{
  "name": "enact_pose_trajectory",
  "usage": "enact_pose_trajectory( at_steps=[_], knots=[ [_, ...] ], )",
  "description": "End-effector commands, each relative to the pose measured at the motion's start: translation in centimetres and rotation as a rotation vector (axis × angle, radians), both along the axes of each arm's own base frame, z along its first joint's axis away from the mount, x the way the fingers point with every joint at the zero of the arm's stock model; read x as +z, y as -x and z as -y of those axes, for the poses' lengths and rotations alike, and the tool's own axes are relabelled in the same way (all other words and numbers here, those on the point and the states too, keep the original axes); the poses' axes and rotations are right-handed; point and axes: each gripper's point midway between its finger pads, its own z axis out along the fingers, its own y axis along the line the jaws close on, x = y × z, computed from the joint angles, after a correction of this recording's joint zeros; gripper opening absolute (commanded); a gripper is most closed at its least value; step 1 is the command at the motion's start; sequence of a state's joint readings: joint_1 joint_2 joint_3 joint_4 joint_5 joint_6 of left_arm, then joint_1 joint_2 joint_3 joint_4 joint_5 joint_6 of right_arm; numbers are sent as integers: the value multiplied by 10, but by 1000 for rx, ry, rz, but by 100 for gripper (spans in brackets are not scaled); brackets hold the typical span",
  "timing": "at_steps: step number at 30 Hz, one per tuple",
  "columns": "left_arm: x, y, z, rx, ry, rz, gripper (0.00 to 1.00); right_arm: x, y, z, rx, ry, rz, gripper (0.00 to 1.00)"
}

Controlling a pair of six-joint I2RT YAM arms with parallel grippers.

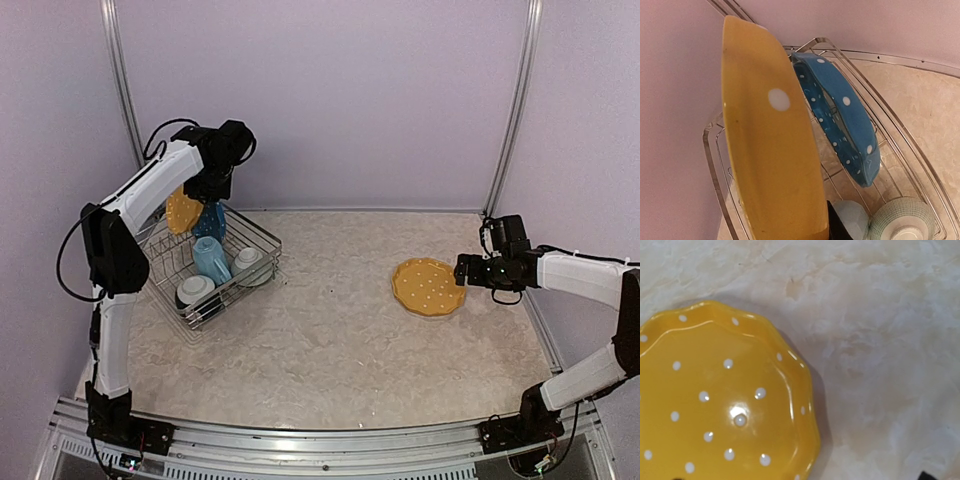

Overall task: Unload the mixed dishes from the dish rack
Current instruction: Pass from the left arm to the right

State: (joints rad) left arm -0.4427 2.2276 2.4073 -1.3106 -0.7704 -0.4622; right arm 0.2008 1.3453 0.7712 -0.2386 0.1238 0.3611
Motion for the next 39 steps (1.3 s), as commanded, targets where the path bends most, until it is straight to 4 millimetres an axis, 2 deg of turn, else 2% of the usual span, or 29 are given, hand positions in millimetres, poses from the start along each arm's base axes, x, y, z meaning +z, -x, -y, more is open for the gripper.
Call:
enact_pose_trajectory(
  at_steps=[1, 7, 13, 17, 25, 29, 32, 35, 39],
  knots=[
    [61, 21, 13, -63, -60, 129, 0, 2, 5, -6, 11, -26, 7, 100],
    [68, 46, 50, -188, -146, 109, 0, 7, 4, -12, 28, -54, 16, 100],
    [67, 72, 108, -370, -193, 108, 0, 29, 0, -29, 78, -141, 51, 100],
    [60, 83, 156, -542, -274, 151, 0, 51, -7, -48, 144, -234, 81, 100],
    [52, 94, 220, -758, -260, 237, 0, 100, -37, -112, 319, -526, 76, 100],
    [44, 105, 250, -870, -243, 250, 0, 116, -48, -146, 385, -664, 63, 100],
    [36, 116, 275, -969, -267, 281, 0, 119, -55, -168, 412, -761, 32, 99],
    [28, 121, 289, -1025, -283, 278, 0, 122, -64, -180, 410, -803, 10, 99],
    [19, 123, 301, -1073, -292, 277, 0, 130, -74, -183, 390, -842, 29, 99]
  ],
)
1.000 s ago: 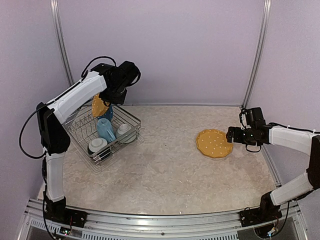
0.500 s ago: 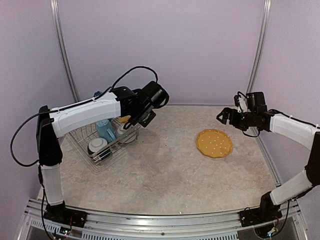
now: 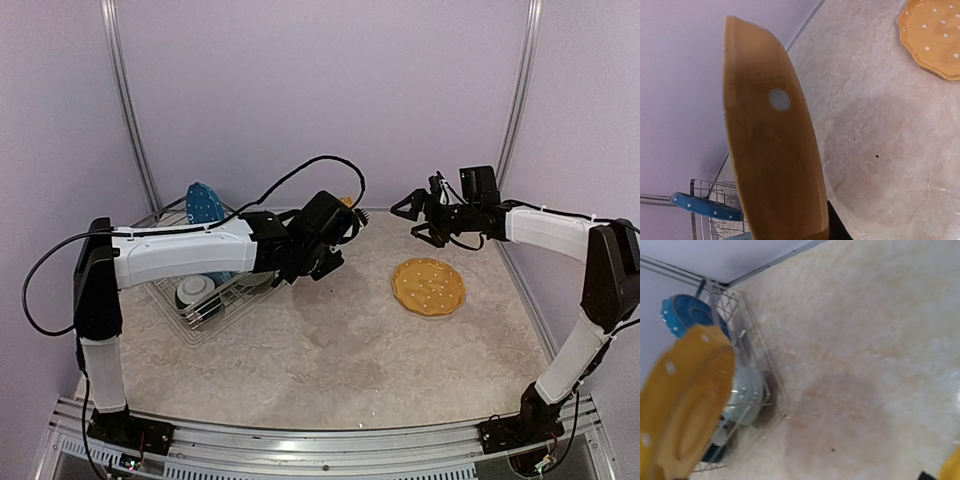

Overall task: Unload the mixed dishes from the dish rack
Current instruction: Pass from the left arm to the right

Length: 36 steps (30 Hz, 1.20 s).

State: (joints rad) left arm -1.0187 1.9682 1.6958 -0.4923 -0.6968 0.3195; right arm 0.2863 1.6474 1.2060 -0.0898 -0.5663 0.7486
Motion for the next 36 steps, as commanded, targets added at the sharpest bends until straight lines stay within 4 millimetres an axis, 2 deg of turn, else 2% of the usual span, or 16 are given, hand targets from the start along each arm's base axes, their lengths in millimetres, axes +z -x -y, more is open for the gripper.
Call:
enact_pose_trajectory(
  at_steps=[1, 6, 11, 18, 22, 26, 29, 30, 36],
  knots=[
    [57, -6, 21, -49, 130, 158, 0, 27, -8, -15, 11, -112, 11, 99],
    [48, 1, 32, -103, 81, 166, 0, 29, -12, -32, 51, -136, -6, 99],
    [40, -1, 35, -110, 32, 186, 0, 34, -17, -41, 46, -122, 2, 99],
    [35, 2, 45, -138, 6, 195, 0, 22, -15, -89, 123, -129, -41, 97],
    [32, 3, 48, -151, -9, 196, 0, 15, -10, -112, 186, -174, -70, 90],
    [30, 5, 48, -161, -19, 196, 0, 14, -7, -121, 217, -231, -87, 80],
    [26, 4, 47, -161, -27, 192, 0, 15, -5, -123, 217, -284, -101, 68],
    [24, 4, 48, -163, -29, 188, 0, 17, -5, -123, 215, -305, -103, 61],
    [16, 8, 45, -166, -29, 136, 0, 19, -7, -121, 177, -361, -112, 4]
  ],
)
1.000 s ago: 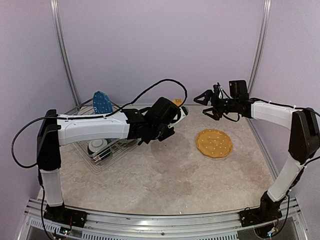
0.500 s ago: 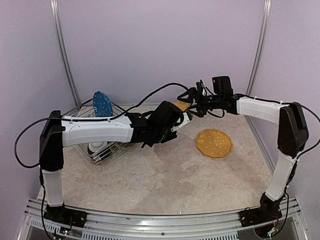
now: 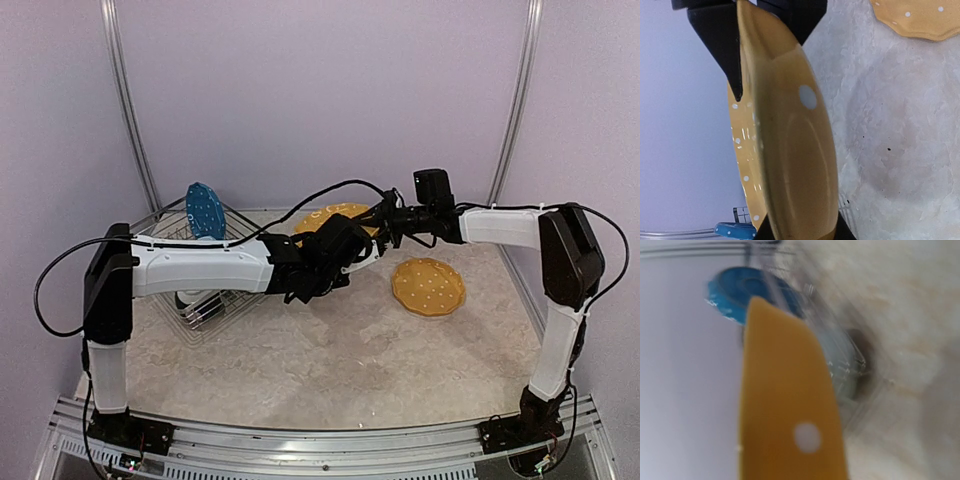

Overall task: Unload the mixed dishes from the dish rack
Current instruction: Pass from the left arm to the right

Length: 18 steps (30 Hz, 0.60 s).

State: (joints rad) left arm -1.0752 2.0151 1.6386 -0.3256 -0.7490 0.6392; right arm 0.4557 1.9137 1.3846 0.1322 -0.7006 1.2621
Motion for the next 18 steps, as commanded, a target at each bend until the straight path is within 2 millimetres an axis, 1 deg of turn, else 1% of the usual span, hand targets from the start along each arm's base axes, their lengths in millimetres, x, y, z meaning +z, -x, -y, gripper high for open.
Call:
enact_pose_trajectory(
  at_steps=[1, 3, 4, 5, 6, 8, 9, 10, 12, 15, 16, 18],
  knots=[
    [34, -1, 15, -1, 214, 0, 0, 22, -2, -6, 33, -48, 205, 0],
    [35, 1, 11, 6, 220, -14, 0, 24, -3, -4, 17, -62, 206, 0],
    [36, 2, 9, 9, 228, -22, 3, 25, -3, -3, 9, -67, 206, 0],
    [35, 3, 7, 12, 232, -31, 9, 26, -3, -2, 3, -74, 209, 0],
    [34, 4, 5, 17, 238, -42, 18, 28, -4, 0, -5, -81, 212, 0],
    [34, 7, 0, 26, 251, -54, 40, 27, -6, 6, -32, -84, 208, 0],
    [33, 8, -2, 28, 251, -57, 48, 27, -8, 10, -47, -82, 207, 0],
    [33, 8, -4, 31, 256, -58, 55, 27, -9, 14, -59, -78, 209, 0],
    [34, 10, -9, 40, 278, -71, 63, 30, -11, 21, -77, -72, 219, 0],
    [41, 14, -18, 64, 338, -125, 71, 34, -14, 31, -96, -50, 242, 0],
    [42, 15, -20, 70, 360, -149, 78, 34, -14, 35, -101, -35, 252, 0],
    [51, 21, -26, 78, 427, -207, 86, 33, -15, 46, -124, 8, 277, 0]
  ],
)
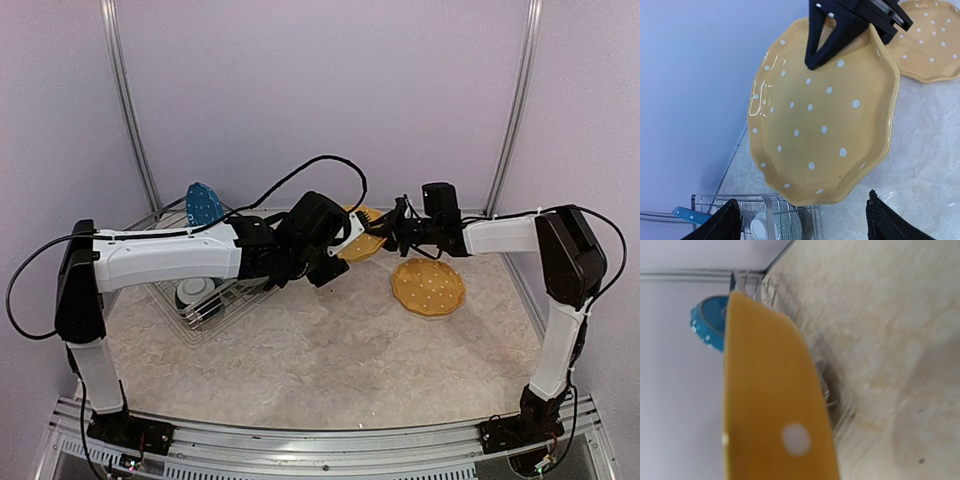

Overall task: Unload the mixed dishes from the dish rack
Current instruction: Pass from the left arm to the right, then place the plate with another plate.

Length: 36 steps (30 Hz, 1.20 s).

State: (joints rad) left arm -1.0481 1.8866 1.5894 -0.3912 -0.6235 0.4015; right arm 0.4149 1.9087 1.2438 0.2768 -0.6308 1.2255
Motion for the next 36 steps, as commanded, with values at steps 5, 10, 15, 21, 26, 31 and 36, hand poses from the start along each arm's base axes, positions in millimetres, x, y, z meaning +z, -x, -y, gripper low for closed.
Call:
enact_pose_trajectory(
  at_steps=[5, 10, 15, 21, 26, 31, 36],
  knots=[
    [54, 10, -33, 79, 414, -267, 99, 67, 4, 46, -64, 51, 299, 0],
    [79, -3, -70, 174, 710, -490, 99, 55, 14, 81, -101, 110, 314, 0],
    [83, -15, -107, 306, 868, -619, 99, 41, 23, 124, -156, 148, 294, 0],
    [83, -27, -151, 455, 1024, -738, 99, 14, 36, 173, -234, 215, 228, 0],
    [88, -28, -175, 502, 1078, -741, 99, -11, 48, 201, -262, 272, 186, 0],
    [99, -30, -191, 532, 1064, -716, 99, -29, 52, 221, -271, 265, 158, 0],
    [112, -33, -197, 536, 1020, -682, 99, -38, 52, 223, -251, 269, 153, 0]
  ],
)
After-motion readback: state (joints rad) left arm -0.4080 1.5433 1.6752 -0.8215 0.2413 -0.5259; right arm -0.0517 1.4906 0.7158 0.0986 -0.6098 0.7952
